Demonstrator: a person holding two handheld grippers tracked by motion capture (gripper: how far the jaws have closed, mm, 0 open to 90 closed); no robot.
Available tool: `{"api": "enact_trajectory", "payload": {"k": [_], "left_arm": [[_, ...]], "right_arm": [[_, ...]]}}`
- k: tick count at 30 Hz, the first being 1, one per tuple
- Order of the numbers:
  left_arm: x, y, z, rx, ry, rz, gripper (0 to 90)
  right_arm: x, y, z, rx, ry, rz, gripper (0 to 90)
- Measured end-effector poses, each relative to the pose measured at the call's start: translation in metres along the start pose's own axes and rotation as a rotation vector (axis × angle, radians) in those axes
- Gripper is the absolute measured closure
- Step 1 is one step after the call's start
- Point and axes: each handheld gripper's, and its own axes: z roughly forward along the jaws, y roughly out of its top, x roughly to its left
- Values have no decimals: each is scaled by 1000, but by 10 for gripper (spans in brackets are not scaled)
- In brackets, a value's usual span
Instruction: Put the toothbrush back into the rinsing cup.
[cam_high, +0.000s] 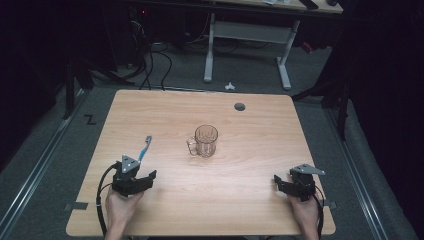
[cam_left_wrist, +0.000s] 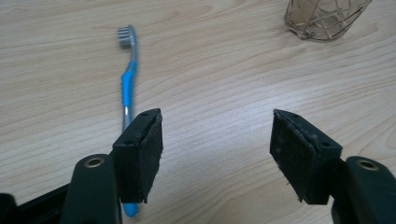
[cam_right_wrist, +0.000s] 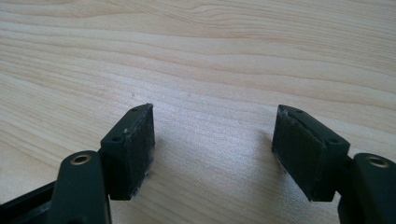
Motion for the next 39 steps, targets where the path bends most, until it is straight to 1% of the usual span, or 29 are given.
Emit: {"api": "enact_trajectory", "payload": {"k": [3,4,5,6,11,17,18,19,20,22,26,28,29,31,34,36,39], "left_arm": [[2,0,0,-2,6,-8,352],[3,0,-2,-12,24,-7,361],[3,0,-2,-12,24,-7,364],[5,0,-3,-17,40,-12,369],[11,1,-5,-27,58,-24,379],[15,4,-6,-15,72,-22,383],[17,4,-5,-4,74,-28,382],[17,4,-5,-4,74,-28,380],[18,5,-5,-2,76,-36,379],[19,5,-5,-2,77,-43,378],[21,6,-4,6,72,-38,383],[24,8,-3,16,61,-44,396],[26,9,-2,20,49,-54,399],[28,10,-2,24,44,-55,400],[30,12,-2,30,42,-43,400],[30,13,-2,24,43,-34,397],[32,16,-2,30,42,-31,394]], "right_arm": [[0,0,0,1,0,1,301],[0,0,0,1,0,1,301],[0,0,0,1,0,1,301],[0,0,0,1,0,1,301],[0,0,0,0,0,-1,301],[0,0,0,1,0,1,302],[0,0,0,0,1,1,302],[0,0,0,0,1,1,302],[0,0,0,0,1,2,301],[0,0,0,0,2,2,301],[0,0,0,0,2,2,301],[0,0,0,0,1,5,301],[0,0,0,0,1,2,301],[0,0,0,1,2,2,301],[0,0,0,0,1,2,301],[0,0,0,0,2,2,301],[0,0,0,0,2,2,301]]}}
